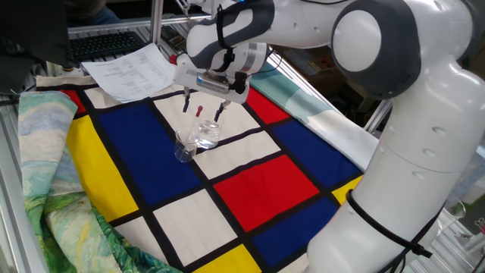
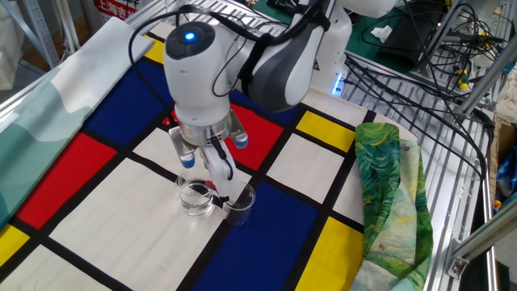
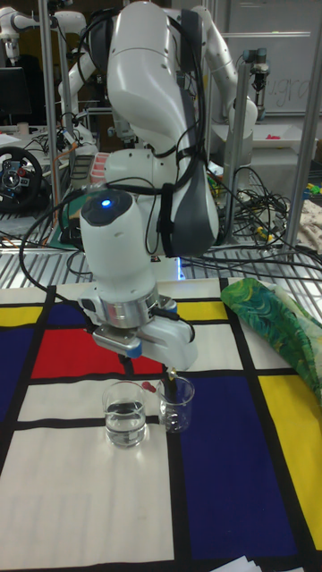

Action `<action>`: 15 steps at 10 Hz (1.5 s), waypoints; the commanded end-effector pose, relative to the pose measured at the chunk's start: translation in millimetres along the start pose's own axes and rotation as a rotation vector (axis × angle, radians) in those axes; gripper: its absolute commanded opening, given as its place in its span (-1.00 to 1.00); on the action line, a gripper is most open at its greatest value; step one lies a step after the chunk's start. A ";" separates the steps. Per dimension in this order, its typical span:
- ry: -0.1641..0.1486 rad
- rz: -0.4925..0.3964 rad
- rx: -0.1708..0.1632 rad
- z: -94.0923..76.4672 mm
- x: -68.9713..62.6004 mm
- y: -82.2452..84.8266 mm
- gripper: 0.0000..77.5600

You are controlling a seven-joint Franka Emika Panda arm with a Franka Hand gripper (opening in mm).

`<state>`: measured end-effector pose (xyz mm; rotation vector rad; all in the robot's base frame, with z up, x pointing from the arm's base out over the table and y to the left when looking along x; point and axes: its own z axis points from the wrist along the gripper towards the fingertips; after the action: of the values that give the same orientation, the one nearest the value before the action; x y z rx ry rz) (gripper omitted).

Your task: Transfer liquid using a dropper

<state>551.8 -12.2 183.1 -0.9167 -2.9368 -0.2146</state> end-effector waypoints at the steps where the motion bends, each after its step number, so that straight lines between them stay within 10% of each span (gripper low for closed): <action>1: 0.027 0.007 0.007 -3.2 -6.1 2.8 1.00; 15: 0.145 0.000 -0.013 -4.4 -17.6 0.7 1.00</action>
<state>565.2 -21.6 184.3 -0.8655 -2.8106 -0.2812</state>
